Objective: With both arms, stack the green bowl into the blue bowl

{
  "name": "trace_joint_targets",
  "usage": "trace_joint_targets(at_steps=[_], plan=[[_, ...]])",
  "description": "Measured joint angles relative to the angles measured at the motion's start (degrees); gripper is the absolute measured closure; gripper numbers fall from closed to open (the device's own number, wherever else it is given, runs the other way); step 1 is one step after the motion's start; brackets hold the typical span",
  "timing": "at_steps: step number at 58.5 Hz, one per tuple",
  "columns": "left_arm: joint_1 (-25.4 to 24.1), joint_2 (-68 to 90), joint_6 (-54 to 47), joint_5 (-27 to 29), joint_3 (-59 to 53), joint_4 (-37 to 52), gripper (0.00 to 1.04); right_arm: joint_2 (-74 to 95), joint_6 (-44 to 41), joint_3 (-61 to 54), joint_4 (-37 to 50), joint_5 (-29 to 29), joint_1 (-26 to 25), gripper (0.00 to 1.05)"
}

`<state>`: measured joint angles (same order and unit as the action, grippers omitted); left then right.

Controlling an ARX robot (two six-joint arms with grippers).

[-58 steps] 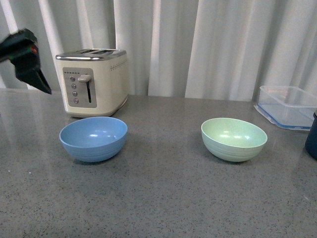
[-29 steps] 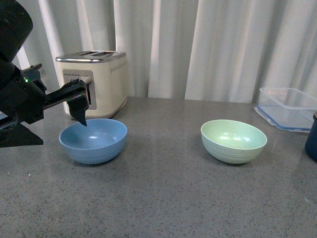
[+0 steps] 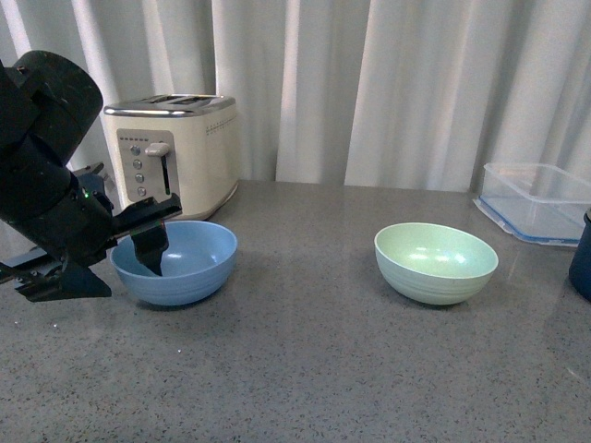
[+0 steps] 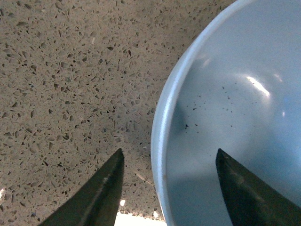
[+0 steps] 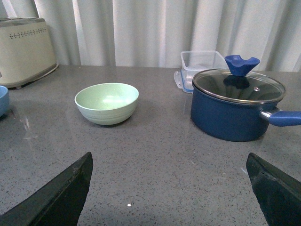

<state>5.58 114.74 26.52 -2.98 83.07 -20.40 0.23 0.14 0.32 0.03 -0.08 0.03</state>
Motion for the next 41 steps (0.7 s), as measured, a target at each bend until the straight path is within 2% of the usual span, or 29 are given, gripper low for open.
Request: trace_joint_targets(at_steps=[6, 19, 30, 41], plan=[[0.0, 0.17, 0.63, -0.11, 0.0, 0.26, 0.7, 0.0, 0.0, 0.0, 0.0, 0.0, 0.0, 0.1], [-0.07, 0.09, 0.98, -0.68, 0.85, -0.37, 1.01, 0.0, 0.0, 0.0, 0.0, 0.0, 0.0, 0.1], [0.68, -0.55, 1.14, -1.92, 1.92, -2.12, 1.01, 0.0, 0.0, 0.0, 0.0, -0.02, 0.0, 0.1], [3.76, -1.4, 1.95, -2.91, 5.27, -2.8, 1.01, 0.0, 0.0, 0.0, 0.0, 0.0, 0.0, 0.1]])
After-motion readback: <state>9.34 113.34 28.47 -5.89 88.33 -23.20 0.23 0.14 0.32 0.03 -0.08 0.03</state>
